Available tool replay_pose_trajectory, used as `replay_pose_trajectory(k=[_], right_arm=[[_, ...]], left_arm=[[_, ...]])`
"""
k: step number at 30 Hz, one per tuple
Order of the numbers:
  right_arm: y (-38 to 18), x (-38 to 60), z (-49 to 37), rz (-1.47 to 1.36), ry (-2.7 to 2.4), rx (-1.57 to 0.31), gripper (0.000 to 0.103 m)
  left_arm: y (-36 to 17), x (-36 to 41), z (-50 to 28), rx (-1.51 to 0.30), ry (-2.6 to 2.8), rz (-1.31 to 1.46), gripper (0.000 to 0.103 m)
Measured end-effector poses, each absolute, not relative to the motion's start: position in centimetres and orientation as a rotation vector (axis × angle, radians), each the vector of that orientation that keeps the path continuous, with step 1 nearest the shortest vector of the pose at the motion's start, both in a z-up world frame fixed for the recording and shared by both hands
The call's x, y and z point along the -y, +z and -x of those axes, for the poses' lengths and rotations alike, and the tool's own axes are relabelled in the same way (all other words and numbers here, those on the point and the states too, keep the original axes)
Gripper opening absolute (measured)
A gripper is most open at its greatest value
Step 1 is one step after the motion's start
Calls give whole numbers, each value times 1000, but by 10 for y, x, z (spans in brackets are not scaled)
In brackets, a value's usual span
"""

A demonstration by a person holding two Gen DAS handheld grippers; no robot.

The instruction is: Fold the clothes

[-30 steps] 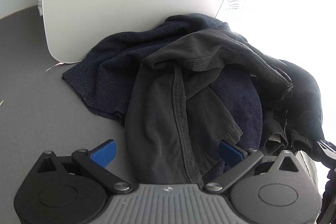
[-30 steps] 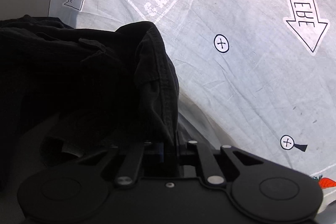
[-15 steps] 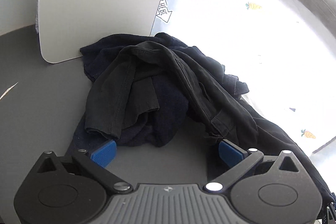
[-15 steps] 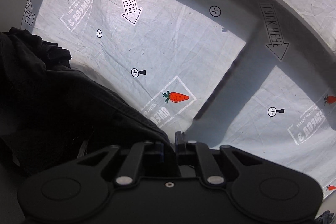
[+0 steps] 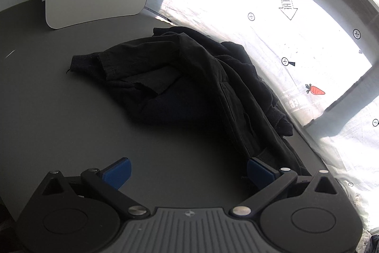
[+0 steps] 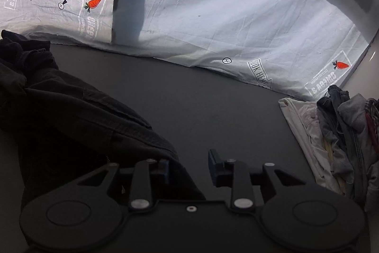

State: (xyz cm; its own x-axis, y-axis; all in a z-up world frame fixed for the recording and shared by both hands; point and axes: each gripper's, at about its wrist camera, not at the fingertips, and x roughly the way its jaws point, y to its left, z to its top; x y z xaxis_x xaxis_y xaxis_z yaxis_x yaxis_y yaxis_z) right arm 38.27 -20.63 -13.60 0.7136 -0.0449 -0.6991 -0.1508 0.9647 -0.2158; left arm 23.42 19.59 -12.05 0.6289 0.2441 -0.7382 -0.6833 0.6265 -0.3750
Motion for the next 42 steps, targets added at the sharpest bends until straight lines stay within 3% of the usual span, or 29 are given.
replay_pose_trajectory(k=[2,8,14,21,28,30,31,33,34,35,36,42], right_arm=[[-131,205,-375,236,39,-759,59],[-120,186,-380,69,109,-663,60],[-126,141,-380,54,206,-653,70],[-153,71,-389,313,375,-660,79],[-200,29,-426,628,389,-748,79],[-214,24,-433,710,391,-762,78],[-218,22,-436,741,395,-760,74],[-223,21,-442,771,395,-758,38],[-218,22,-445,728,392,-756,31],[-213,24,-448,678,389,-753,17],[-207,25,-452,628,385,-750,15],[-180,29,-458,496,383,-672,8]], left_arm=[[-123,-199,-239,-693,586,715,102],[-128,-218,-269,-696,523,743,102],[-140,-232,-316,-759,417,691,98],[-179,-242,-362,-870,287,691,91],[-208,-259,-400,-892,239,757,83],[-213,-261,-411,-884,226,758,74],[-216,-262,-417,-879,220,760,65],[-220,-263,-426,-872,227,772,49],[-221,-263,-429,-862,239,778,39],[-223,-263,-432,-853,251,784,33],[-224,-263,-435,-843,263,790,22],[-226,-262,-439,-806,331,802,16]])
